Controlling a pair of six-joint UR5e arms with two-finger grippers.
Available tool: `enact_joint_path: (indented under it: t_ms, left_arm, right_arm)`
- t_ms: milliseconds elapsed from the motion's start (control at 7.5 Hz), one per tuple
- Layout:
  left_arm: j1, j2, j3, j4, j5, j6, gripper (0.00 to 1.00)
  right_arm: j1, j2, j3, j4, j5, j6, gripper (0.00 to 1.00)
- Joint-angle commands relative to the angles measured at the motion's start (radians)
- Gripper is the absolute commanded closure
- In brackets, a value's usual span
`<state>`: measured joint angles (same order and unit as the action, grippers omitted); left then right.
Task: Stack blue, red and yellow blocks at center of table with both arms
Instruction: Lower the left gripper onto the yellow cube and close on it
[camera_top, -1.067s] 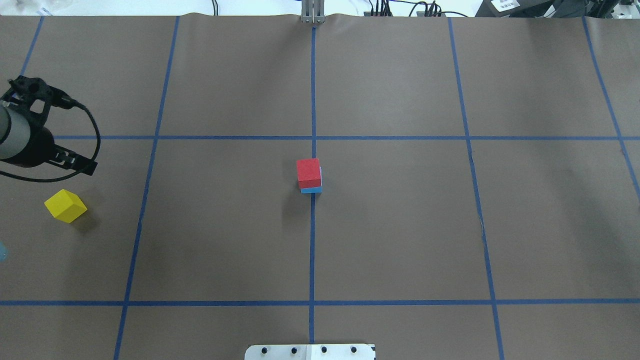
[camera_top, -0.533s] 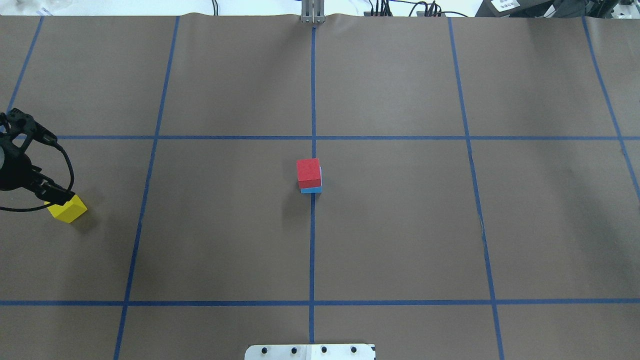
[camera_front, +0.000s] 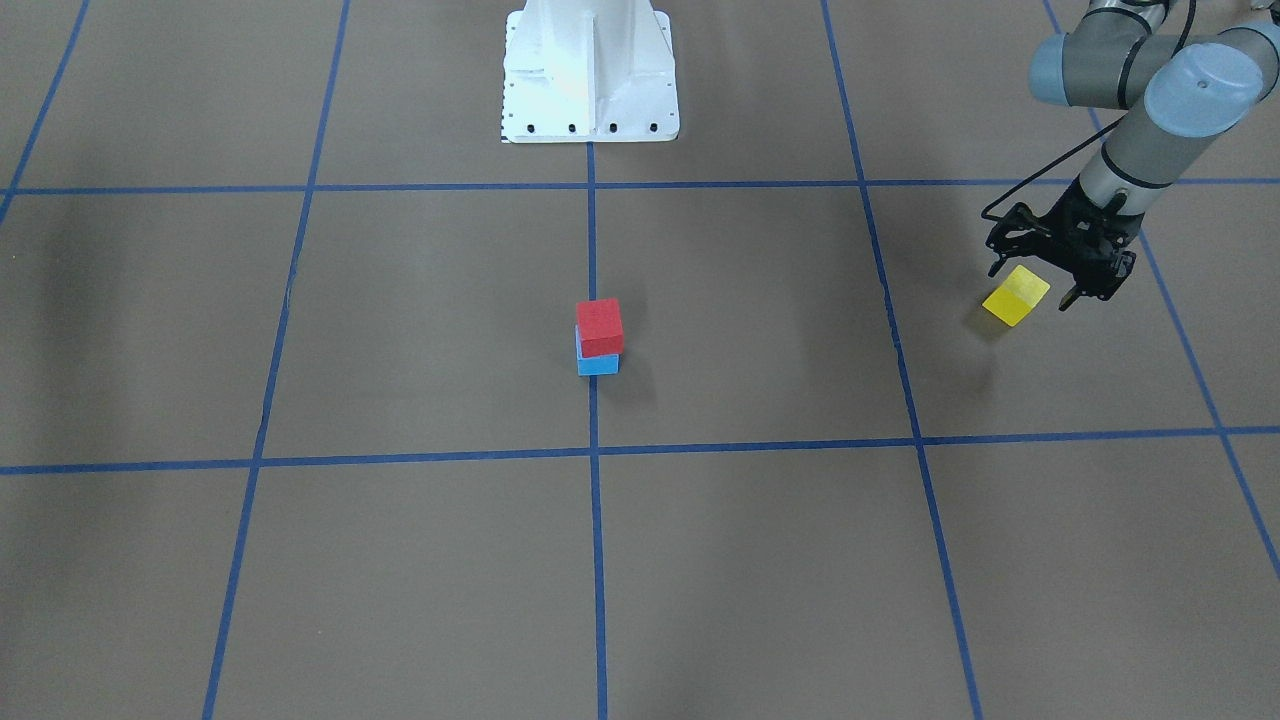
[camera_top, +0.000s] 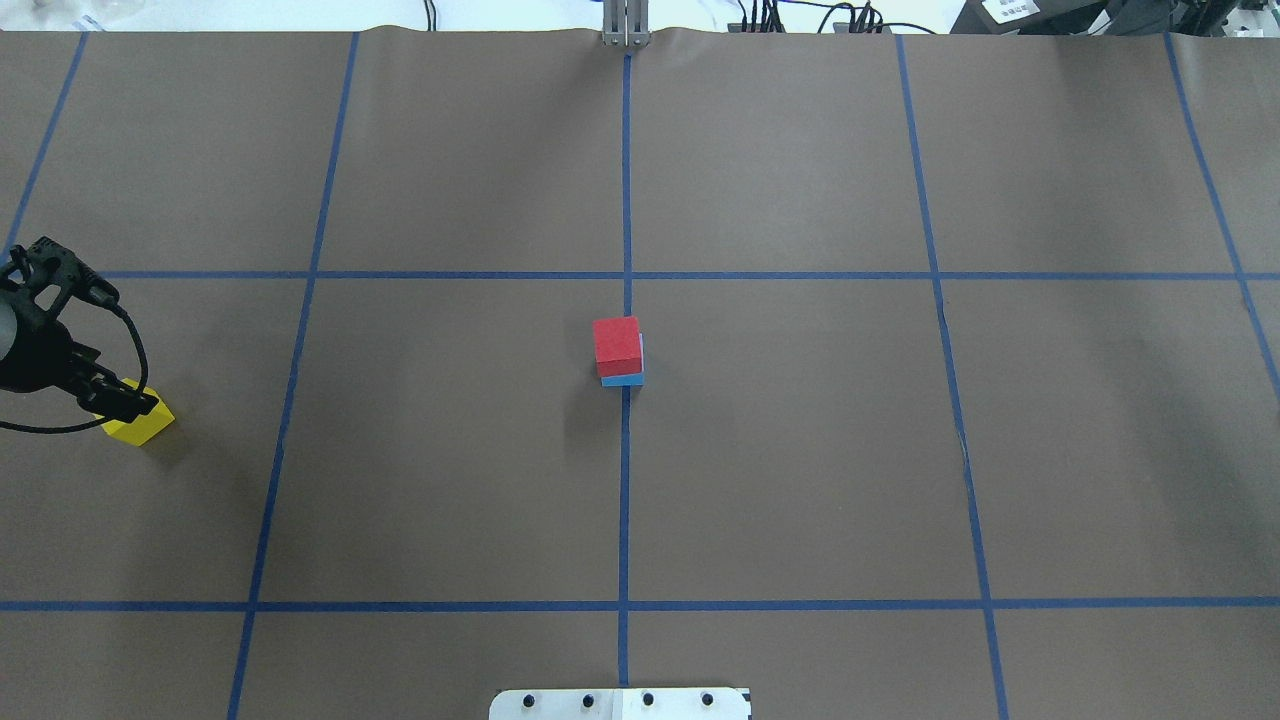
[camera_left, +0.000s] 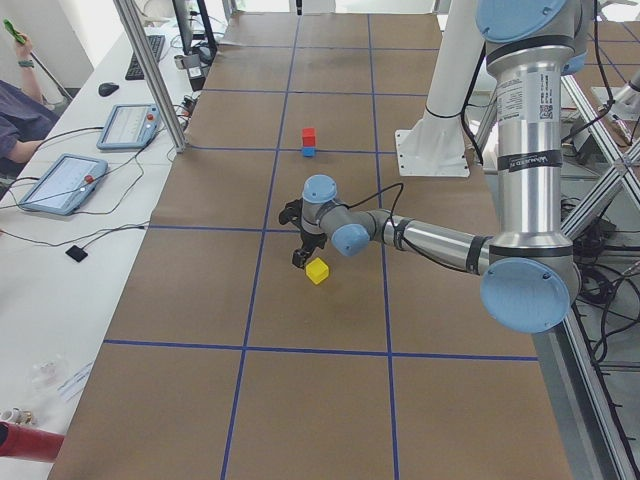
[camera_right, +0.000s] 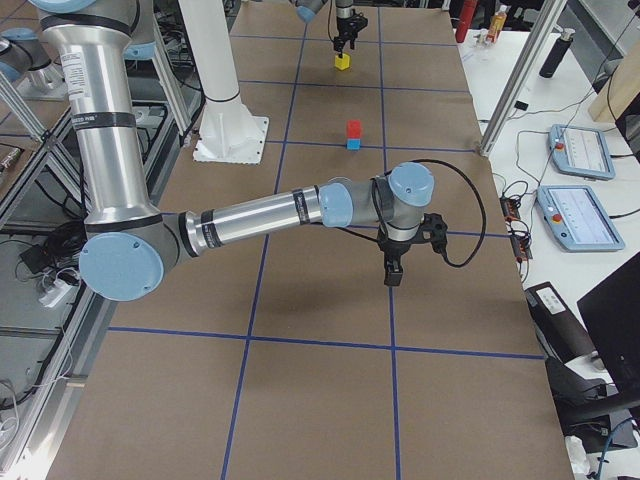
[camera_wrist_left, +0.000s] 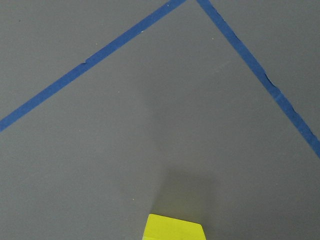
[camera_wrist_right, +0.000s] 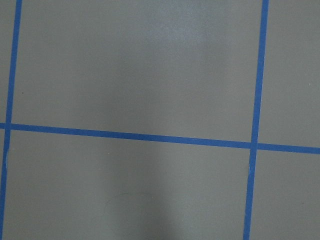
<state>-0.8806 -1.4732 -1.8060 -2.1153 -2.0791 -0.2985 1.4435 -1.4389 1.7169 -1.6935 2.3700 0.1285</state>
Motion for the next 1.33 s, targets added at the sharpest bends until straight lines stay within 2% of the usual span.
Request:
enact_joint_path:
  t_ms: [0, 1200]
  left_arm:
    - [0.000, 0.002, 0.010, -0.003, -0.001, -0.007, 0.01]
    - [0.020, -0.010, 0.076, -0.003, -0.001, -0.008, 0.00]
  right_arm:
    - [0.000, 0.000, 0.000, 0.000, 0.000, -0.001, 0.00]
    - [0.000, 0.002, 0.001, 0.000, -0.002, -0.001, 0.00]
